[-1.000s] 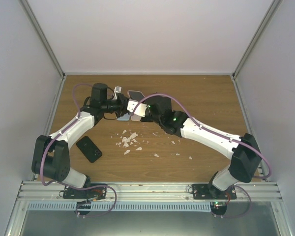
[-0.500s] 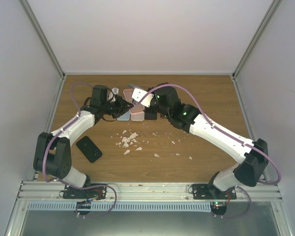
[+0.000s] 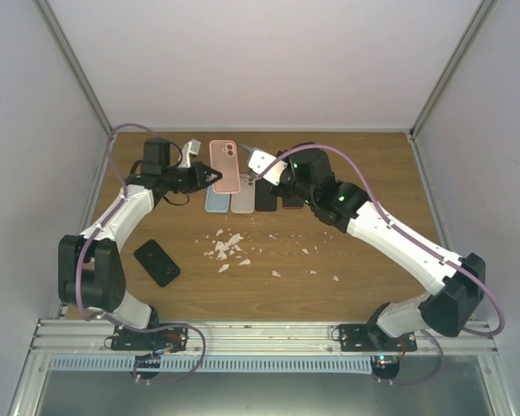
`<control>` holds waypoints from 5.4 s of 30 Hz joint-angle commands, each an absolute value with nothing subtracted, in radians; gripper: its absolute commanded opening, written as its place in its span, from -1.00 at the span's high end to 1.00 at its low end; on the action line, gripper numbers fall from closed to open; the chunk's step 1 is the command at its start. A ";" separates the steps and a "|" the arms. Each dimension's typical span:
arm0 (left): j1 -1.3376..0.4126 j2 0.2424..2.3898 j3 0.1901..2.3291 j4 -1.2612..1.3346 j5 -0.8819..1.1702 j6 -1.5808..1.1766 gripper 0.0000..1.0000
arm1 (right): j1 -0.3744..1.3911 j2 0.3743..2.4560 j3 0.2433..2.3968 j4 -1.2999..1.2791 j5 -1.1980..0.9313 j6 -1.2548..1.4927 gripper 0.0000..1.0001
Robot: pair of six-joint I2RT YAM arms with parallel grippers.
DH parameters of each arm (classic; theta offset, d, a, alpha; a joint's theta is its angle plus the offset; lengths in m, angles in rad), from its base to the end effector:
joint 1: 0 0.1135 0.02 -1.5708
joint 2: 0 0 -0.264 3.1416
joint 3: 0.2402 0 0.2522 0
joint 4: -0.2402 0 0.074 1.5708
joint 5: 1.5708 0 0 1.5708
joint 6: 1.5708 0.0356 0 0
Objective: Take the phone out of the phone case
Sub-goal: Place the phone case at the center of the board, then place the phone at the center of the board.
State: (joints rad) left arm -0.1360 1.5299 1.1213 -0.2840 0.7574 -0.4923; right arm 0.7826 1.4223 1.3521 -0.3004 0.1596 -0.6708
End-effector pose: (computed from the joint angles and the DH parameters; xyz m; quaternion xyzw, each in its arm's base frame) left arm 0.3283 -0.0696 0.2712 0.0057 0.8555 -0.4403 0.2723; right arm 0.2389 0.2296 0.3777 -0.5129 0.6447 -0.0342 0.5657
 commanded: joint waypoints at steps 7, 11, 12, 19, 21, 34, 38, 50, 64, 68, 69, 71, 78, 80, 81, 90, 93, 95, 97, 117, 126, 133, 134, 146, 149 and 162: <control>0.055 1.607 1.247 -0.509 0.899 -0.069 1.00 | 0.753 1.364 1.320 -0.270 0.163 -0.657 0.99; 0.099 1.647 1.287 -0.597 0.862 0.045 1.00 | 0.750 1.369 1.323 -0.272 0.162 -0.654 0.99; 0.115 1.661 1.295 -0.614 0.855 0.067 1.00 | 0.749 1.370 1.326 -0.275 0.161 -0.652 0.99; 0.173 1.822 1.388 -0.756 0.793 0.225 1.00 | 0.742 1.377 1.325 -0.277 0.160 -0.646 0.99; 0.184 1.878 1.418 -0.783 0.783 0.240 1.00 | 0.742 1.378 1.326 -0.279 0.159 -0.646 0.99; 0.197 2.089 1.507 -0.816 0.779 0.221 1.00 | 0.734 1.381 1.321 -0.282 0.160 -0.643 0.99; 0.197 2.117 1.522 -0.808 0.781 0.198 1.00 | 0.733 1.380 1.317 -0.282 0.160 -0.643 0.99; 0.183 2.172 1.542 -0.770 0.656 0.127 0.99 | 0.732 1.380 1.312 -0.276 0.165 -0.643 0.99; 0.152 2.160 1.506 -0.749 0.485 0.023 0.39 | 0.732 1.382 1.312 -0.269 0.164 -0.643 0.99; 0.152 2.133 1.487 -0.749 0.452 0.021 0.22 | 0.731 1.379 1.313 -0.267 0.166 -0.651 0.99; 0.152 2.127 1.486 -0.754 0.446 0.024 0.16 | 0.732 1.377 1.314 -0.267 0.167 -0.654 0.99; 0.153 2.109 1.486 -0.763 0.426 0.026 -0.01 | 0.730 1.373 1.316 -0.264 0.165 -0.658 0.99; 0.158 1.965 1.545 -0.756 0.435 0.019 -0.98 | 0.731 1.369 1.308 -0.231 0.184 -0.733 0.99; 0.158 1.902 1.562 -0.737 0.495 0.011 -0.98 | 0.731 1.370 1.296 -0.197 0.222 -0.766 0.99; 0.157 1.866 1.567 -0.720 0.527 0.004 -0.98 | 0.732 1.369 1.289 -0.178 0.237 -0.783 0.99; 0.146 1.603 1.565 -0.504 0.877 -0.241 -0.98 | 0.738 1.337 1.266 -0.056 0.286 -0.976 0.99; 0.145 1.551 1.545 -0.388 1.018 -0.384 -0.98 | 0.747 1.319 1.268 -0.007 0.297 -1.028 0.99; 0.145 1.521 1.514 -0.289 1.094 -0.493 -0.98 | 0.765 1.297 1.242 0.057 0.307 -1.097 0.99; 0.141 1.483 1.449 -0.155 1.153 -0.628 -0.98 | 0.789 1.268 1.180 0.161 0.315 -1.195 0.99; -0.125 1.262 0.984 0.546 1.023 -1.222 -0.72 | 1.003 1.321 1.032 0.557 0.426 -1.649 0.99; -0.157 1.302 0.942 0.639 1.037 -1.339 -0.44 | 1.043 1.385 1.049 0.593 0.446 -1.698 0.99; -0.159 1.324 0.899 0.765 1.033 -1.456 -0.07 | 1.061 1.421 1.054 0.614 0.462 -1.708 0.99; -0.159 1.328 0.893 0.788 1.033 -1.479 0.01 | 1.064 1.425 1.054 0.615 0.465 -1.707 0.99; -0.169 1.362 0.904 0.810 1.007 -1.515 0.63 | 1.084 1.420 1.080 0.617 0.478 -1.674 0.98; -0.180 1.370 0.923 0.791 1.010 -1.491 0.79 | 1.085 1.410 1.106 0.569 0.478 -1.632 0.95; -0.183 1.439 1.076 0.623 1.099 -1.254 1.00 | 1.035 1.261 1.104 0.245 0.451 -1.375 -0.71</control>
